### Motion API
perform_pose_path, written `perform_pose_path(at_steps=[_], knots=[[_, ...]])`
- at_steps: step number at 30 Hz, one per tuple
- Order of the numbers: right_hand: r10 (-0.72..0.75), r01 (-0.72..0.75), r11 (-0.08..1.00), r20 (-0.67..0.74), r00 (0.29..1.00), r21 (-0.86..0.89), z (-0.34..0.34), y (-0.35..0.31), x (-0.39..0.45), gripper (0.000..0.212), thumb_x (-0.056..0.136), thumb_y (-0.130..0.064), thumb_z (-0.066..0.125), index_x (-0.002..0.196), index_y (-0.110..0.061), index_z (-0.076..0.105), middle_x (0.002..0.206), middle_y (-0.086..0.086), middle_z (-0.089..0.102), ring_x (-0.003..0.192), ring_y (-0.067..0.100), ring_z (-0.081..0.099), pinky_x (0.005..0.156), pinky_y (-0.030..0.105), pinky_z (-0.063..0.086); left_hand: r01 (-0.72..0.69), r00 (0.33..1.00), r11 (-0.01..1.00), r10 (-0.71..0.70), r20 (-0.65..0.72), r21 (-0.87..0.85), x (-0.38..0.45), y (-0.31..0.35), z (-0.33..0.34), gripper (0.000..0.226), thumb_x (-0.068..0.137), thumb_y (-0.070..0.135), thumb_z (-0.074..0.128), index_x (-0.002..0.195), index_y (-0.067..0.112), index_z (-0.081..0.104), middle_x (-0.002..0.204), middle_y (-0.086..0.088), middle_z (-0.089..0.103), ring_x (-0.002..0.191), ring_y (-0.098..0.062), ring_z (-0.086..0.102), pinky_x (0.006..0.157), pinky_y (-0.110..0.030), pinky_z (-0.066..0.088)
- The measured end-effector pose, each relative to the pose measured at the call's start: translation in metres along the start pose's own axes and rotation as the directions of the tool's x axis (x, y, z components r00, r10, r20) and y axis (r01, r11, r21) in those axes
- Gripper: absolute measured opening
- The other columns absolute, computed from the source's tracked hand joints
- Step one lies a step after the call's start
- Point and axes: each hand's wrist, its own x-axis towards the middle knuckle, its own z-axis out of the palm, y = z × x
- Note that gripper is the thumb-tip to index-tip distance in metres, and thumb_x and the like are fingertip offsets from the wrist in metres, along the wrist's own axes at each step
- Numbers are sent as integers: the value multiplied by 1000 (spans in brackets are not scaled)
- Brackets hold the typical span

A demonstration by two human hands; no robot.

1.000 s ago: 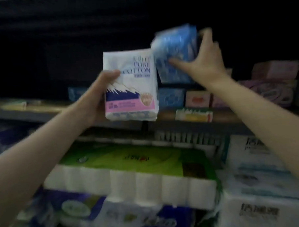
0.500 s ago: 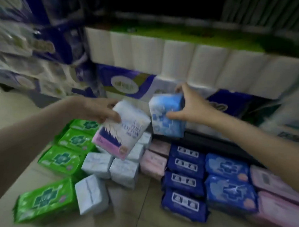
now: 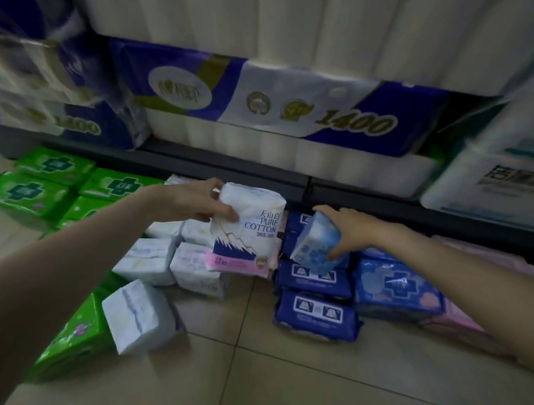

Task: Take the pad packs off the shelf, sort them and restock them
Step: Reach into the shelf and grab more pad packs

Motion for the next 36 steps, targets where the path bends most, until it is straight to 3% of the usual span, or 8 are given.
perform_pose_path(at_steps=[3, 8, 13, 19, 25, 29, 31, 36], knots=[[-27, 21, 993, -56, 998, -113, 1, -4, -3, 108, 70, -52, 74, 148, -38, 0, 127, 10, 41, 116, 30, 44, 89, 36, 41, -3, 1000, 998, 2, -8, -69, 2, -6, 4, 92, 40, 40, 80, 120, 21, 38, 119, -4, 59, 106, -18, 61, 96, -37, 48], [-98, 43, 963, -201, 975, -264, 0, -20, 3, 75, 72, -47, 70, 133, -31, 29, 115, 5, 49, 112, 27, 42, 89, 38, 29, -95, 992, 969, 73, -105, -227, -5, -17, -8, 75, 50, 27, 80, 114, 38, 43, 107, -3, 64, 96, -19, 66, 88, -37, 52], [-17, 79, 988, -409, 912, 133, -13, -31, 9, 56, 70, -39, 75, 100, -22, 31, 101, 6, 53, 94, 26, 51, 74, 35, 36, -182, 965, 910, 93, -246, -372, -20, -32, -32, 58, 54, 27, 78, 106, 33, 51, 111, 2, 66, 100, -18, 66, 92, -38, 50], [83, -123, 959, -158, 984, -256, 2, -39, 14, 67, 77, -47, 69, 126, -12, 41, 129, 13, 42, 117, 33, 42, 91, 37, 35, -175, 975, 935, 121, -188, -309, -41, -39, -38, 71, 46, 29, 78, 110, 30, 49, 106, 2, 68, 99, -16, 67, 84, -35, 53], [-423, 368, 803, 14, 906, 470, -27, -129, -19, 93, 72, -40, 77, 144, -27, 19, 138, -5, 38, 121, 14, 47, 102, 30, 41, -108, 994, 986, 111, 13, -125, -62, -61, -18, 58, 78, 1, 71, 118, 34, 45, 112, -1, 63, 95, -9, 66, 74, -21, 55], [-486, 480, 869, 26, 874, 122, 8, -175, -17, 71, 68, -47, 79, 119, -20, 38, 108, -7, 51, 89, 10, 52, 67, 23, 44, -129, 987, 991, 125, 99, 34, -67, -88, -1, 75, 65, 16, 82, 124, 31, 39, 124, -4, 56, 106, -21, 62, 84, -32, 54], [-464, 463, 886, 52, 884, 37, 31, -182, -9, 62, 69, -47, 77, 108, -18, 39, 101, -5, 46, 82, 11, 47, 59, 25, 37, -123, 987, 880, 62, 146, 459, -71, -108, -1, 90, 65, 29, 82, 137, 33, 26, 134, 1, 48, 115, -17, 52, 91, -25, 43], [-557, 532, 806, -30, 830, -260, 83, -196, -4, 58, 75, -36, 70, 114, -11, 36, 111, 7, 34, 91, 29, 52, 59, 33, 35, -117, 987, 91, -104, 126, 989, -79, -166, 8, 120, 68, 51, 75, 147, 31, -14, 153, 4, 17, 139, -22, 14, 112, -38, 15]])
